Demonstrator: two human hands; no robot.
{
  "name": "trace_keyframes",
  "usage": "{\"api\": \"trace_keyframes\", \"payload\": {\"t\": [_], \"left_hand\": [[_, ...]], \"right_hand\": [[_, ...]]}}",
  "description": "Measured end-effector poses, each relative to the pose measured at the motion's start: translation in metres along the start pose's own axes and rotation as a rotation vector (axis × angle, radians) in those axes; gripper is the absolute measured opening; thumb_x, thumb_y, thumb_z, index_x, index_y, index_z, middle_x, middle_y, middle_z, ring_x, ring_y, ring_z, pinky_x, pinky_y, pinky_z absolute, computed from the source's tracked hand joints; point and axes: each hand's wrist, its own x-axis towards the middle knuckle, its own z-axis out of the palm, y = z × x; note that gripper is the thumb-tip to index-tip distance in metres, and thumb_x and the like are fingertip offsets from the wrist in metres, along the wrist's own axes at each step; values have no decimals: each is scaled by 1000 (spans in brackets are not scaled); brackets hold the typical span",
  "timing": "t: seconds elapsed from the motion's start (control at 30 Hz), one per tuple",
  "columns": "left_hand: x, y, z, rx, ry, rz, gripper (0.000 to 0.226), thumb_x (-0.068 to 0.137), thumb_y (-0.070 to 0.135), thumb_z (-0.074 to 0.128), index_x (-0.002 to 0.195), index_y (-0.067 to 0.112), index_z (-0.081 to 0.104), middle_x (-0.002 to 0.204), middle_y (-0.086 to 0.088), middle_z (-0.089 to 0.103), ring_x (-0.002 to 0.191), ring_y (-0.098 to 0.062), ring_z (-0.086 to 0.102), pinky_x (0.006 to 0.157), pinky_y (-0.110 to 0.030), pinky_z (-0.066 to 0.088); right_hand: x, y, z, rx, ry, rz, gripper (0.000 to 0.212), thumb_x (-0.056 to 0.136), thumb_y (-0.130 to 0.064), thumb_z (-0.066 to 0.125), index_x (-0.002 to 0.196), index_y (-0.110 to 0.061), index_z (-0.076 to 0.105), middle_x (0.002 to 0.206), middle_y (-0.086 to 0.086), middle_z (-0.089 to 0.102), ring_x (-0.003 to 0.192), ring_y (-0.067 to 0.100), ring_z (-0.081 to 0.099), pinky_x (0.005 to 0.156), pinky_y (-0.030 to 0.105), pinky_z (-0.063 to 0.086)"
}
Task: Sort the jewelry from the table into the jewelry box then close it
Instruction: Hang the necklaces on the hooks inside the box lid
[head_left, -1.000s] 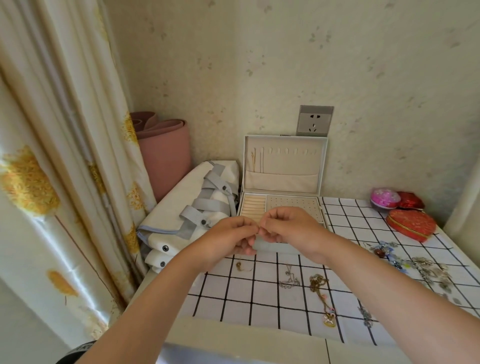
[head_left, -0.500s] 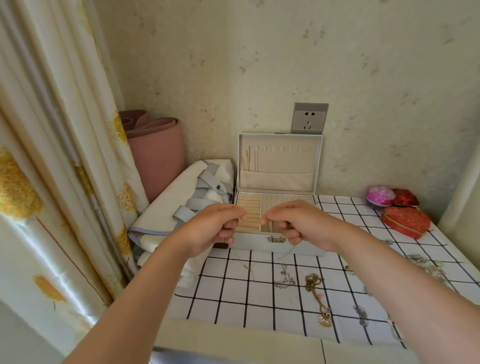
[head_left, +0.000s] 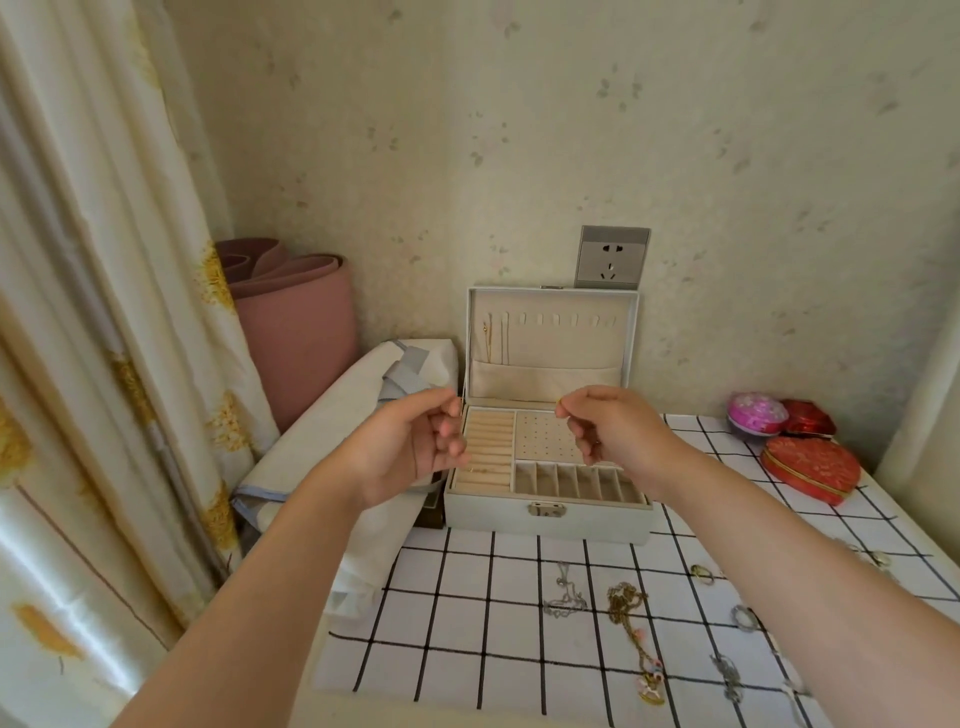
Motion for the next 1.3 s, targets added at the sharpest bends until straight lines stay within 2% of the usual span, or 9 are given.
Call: {"api": "trace_keyframes", "payload": {"t": [0.13,0.33,0.43,0.6,0.7,0.83,0.97,1.13,1.3], "left_hand": [[19,0,3,-92,13,69,24,98,23,45,77,15,53,65,0,49,61,-17,54,96,-45,49],[43,2,25,288,29,70,16,101,23,47,93,15,59,69,2,46,56,-13,42,60,-30,45],[56,5,35,564,38,29,16,98,24,53,91,16,65,66,3,49,54,-12,43,52,-25,41],[70,8,44,726,60,6,30,93,24,57,64,19,60,60,-2,50,53,-13,44,48,-23,39],[72,8,39,791,88,-3,24,91,24,59,69,15,59,62,-3,51,54,-13,46,49,-22,41],[70,7,31,800,38,-71,18,94,23,59,80,14,68,62,1,54,57,-13,51,56,-26,46],[66,11,20,770,44,-85,16,96,20,58,88,9,67,63,0,54,58,-12,53,58,-25,48],[66,17,17,684,80,-18,20,96,22,58,95,4,66,66,-1,53,59,-13,51,56,-24,44],[76,28,33,757,122,72,27,96,27,60,99,1,68,70,-3,58,61,-13,52,57,-25,42]], "right_hand": [[14,19,4,-235,29,-32,24,98,-17,56,80,-13,73,74,2,67,67,14,60,70,27,52],[25,26,2,-604,-67,-45,19,97,-21,57,98,-24,76,98,-14,70,97,5,64,85,23,47],[28,14,4,-564,-112,-128,43,92,-3,51,123,-27,68,126,-12,64,124,9,55,100,25,41],[34,-11,7,-184,-234,-169,35,92,-2,57,114,-25,73,94,-2,76,91,11,72,87,27,53],[35,-3,0,-258,-206,-189,15,96,-8,62,101,-9,76,81,4,75,74,14,70,77,23,55],[35,2,-8,-195,-103,-169,14,96,-10,63,99,-6,76,77,8,75,66,16,69,73,25,57],[42,4,-15,-183,100,-141,12,95,-12,66,93,-11,77,74,3,75,65,16,70,81,35,57],[44,10,-18,-360,130,-87,13,94,-16,66,86,-16,77,77,-3,75,66,7,67,70,24,51],[45,4,-13,-494,118,-150,22,97,-19,61,115,-20,74,116,-9,70,105,5,63,91,19,42]]}}
